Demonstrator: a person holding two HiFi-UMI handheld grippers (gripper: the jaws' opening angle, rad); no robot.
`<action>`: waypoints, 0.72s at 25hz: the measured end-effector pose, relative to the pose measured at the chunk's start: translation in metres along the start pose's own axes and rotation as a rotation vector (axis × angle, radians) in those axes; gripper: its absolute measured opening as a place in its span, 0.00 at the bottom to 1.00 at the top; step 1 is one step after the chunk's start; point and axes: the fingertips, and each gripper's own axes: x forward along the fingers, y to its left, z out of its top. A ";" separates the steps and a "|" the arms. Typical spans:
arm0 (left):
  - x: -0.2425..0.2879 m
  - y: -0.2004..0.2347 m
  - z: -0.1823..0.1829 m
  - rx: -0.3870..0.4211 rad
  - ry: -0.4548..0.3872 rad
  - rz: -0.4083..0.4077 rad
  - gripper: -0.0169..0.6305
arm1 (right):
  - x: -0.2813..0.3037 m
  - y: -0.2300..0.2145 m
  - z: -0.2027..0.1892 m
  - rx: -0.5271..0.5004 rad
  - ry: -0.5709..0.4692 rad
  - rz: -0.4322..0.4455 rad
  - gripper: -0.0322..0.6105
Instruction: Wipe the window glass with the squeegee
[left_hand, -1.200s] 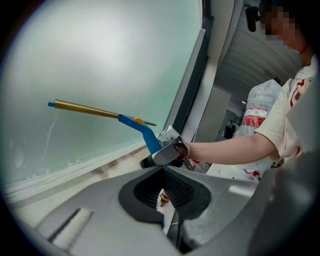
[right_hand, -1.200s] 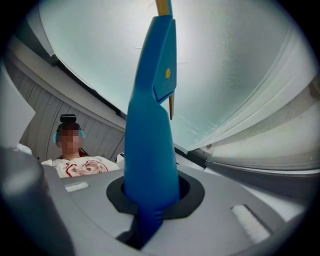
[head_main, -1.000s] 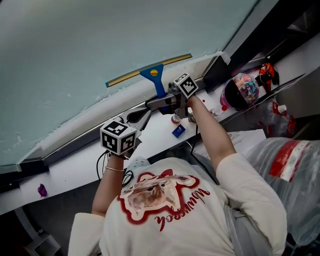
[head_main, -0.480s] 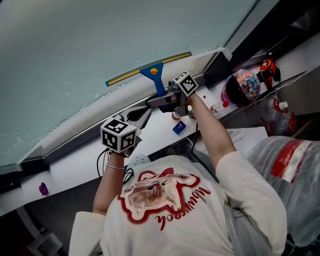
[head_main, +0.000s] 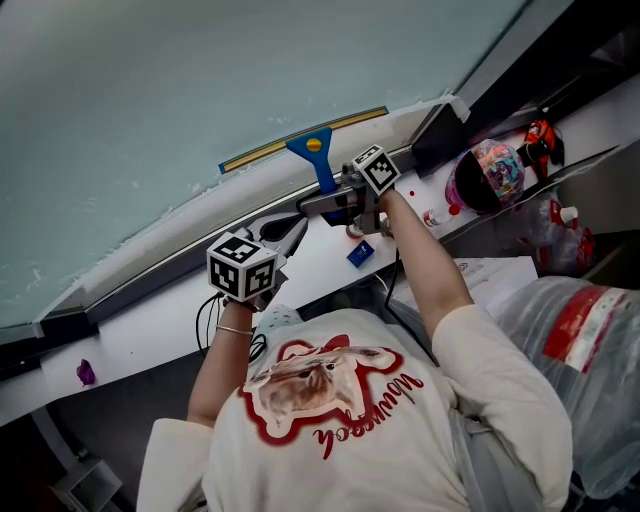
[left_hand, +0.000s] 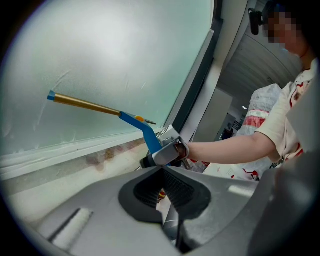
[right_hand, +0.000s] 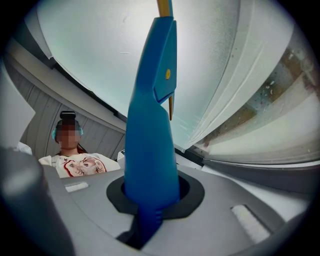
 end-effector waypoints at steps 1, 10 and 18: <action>0.001 0.001 -0.001 -0.002 0.002 -0.002 0.03 | 0.000 -0.001 -0.001 0.003 0.003 -0.004 0.15; 0.005 0.005 -0.010 -0.031 0.007 -0.016 0.04 | -0.003 -0.011 -0.006 0.004 0.002 -0.007 0.15; 0.009 0.009 -0.016 -0.072 -0.002 -0.029 0.04 | -0.005 -0.018 -0.011 0.008 0.016 -0.015 0.15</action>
